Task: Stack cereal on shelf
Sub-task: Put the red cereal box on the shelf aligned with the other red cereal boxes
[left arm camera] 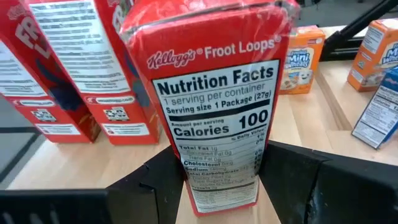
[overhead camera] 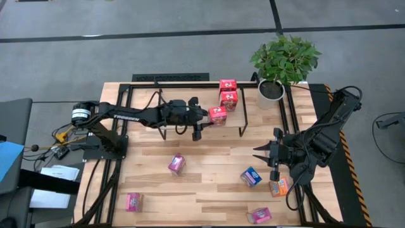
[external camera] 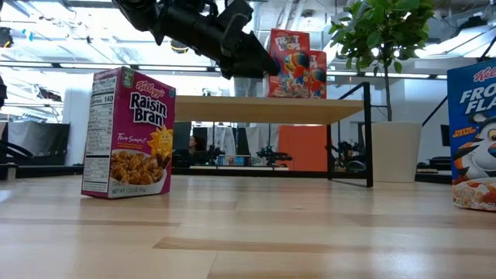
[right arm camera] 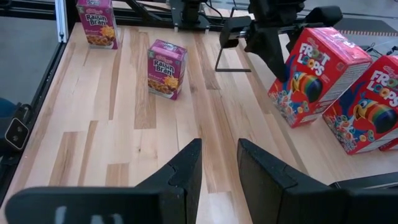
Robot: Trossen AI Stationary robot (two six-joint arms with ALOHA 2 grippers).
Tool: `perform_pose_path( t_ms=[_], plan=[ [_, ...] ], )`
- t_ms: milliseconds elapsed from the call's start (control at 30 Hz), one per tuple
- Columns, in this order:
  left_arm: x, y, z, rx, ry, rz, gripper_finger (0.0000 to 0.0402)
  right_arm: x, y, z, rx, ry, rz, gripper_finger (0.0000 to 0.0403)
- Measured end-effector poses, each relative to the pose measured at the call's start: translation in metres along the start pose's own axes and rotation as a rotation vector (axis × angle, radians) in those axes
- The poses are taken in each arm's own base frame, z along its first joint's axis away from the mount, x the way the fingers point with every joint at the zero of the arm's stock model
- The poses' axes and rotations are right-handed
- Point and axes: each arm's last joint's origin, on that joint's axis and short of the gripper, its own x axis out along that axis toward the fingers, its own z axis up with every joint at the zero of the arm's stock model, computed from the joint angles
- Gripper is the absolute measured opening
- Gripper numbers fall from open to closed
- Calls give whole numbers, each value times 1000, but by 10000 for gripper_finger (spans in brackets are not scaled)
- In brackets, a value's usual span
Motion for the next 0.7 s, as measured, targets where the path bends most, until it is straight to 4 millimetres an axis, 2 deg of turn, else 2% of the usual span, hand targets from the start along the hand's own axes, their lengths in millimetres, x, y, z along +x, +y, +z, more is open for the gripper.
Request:
perform_pose_path(
  t_ms=[233, 700],
  plan=[
    [0, 3, -1, 28, 18, 93, 177, 0, 0, 0, 0, 0, 0, 127],
    [0, 0, -2, 8, 32, 15, 177, 0, 0, 0, 0, -1, -1, 127]
  ],
)
